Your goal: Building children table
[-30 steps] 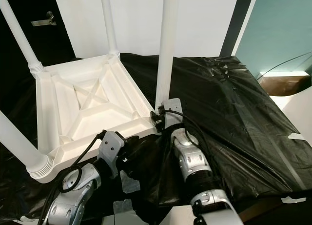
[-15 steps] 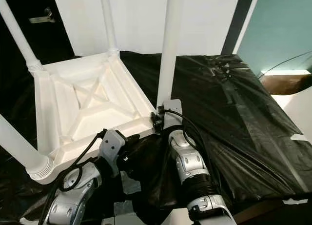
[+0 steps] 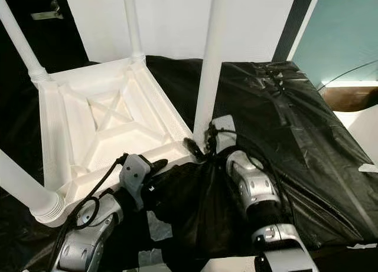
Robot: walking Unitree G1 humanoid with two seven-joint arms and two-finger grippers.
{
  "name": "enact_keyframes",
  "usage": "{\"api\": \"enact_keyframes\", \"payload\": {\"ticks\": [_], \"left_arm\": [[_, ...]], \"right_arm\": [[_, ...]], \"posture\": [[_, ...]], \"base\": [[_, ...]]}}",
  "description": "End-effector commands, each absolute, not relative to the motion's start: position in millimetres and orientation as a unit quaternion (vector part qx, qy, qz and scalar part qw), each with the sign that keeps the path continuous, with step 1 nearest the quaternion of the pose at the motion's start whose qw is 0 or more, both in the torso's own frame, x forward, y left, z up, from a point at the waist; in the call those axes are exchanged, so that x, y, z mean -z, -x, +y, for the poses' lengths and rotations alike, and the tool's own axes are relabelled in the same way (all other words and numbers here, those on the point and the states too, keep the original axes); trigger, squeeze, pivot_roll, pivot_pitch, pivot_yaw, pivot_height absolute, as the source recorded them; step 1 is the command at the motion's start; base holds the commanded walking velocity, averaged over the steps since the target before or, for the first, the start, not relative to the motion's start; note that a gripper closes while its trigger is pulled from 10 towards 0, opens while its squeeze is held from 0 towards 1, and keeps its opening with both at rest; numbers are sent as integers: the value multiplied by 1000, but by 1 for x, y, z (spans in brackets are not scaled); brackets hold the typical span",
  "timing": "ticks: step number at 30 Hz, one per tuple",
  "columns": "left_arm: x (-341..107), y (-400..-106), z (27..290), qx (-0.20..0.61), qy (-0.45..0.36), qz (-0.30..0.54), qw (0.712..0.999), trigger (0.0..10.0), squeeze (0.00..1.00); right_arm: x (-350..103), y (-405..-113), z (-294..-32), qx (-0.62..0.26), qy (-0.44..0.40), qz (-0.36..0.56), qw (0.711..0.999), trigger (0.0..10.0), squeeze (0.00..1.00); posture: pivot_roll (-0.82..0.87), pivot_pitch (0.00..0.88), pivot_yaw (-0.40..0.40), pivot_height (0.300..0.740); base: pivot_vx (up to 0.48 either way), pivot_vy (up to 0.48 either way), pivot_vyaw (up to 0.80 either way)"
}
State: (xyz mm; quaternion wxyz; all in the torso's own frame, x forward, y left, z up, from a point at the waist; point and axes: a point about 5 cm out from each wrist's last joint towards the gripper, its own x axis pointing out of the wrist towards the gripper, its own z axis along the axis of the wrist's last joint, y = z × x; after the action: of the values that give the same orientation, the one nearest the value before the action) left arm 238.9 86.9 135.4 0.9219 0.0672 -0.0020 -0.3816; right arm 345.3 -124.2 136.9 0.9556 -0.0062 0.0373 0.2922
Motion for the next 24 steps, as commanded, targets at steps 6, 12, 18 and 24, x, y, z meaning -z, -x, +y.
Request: {"api": "enact_keyframes", "payload": {"ticks": [6,12,18,24], "left_arm": [[-134,-244,91,336,-66,-1,940,10000,0],[-133,-244,91,336,-66,-1,940,10000,0],[-133,-244,91,336,-67,0,939,10000,0],[-132,-241,93,332,-68,1,941,10000,0]], "right_arm": [[-144,-356,-125,-406,83,55,908,10000,0],[-146,-357,-117,-496,118,66,858,5451,0],[-147,-358,-116,-519,131,71,842,0,0],[-144,-360,-125,-518,131,83,841,0,0]], "posture": [[159,6,-73,740],[165,0,-77,740],[172,0,-79,740],[180,0,-86,740]], "base": [[0,0,0],[0,0,0],[0,0,0],[0,0,0]]}}
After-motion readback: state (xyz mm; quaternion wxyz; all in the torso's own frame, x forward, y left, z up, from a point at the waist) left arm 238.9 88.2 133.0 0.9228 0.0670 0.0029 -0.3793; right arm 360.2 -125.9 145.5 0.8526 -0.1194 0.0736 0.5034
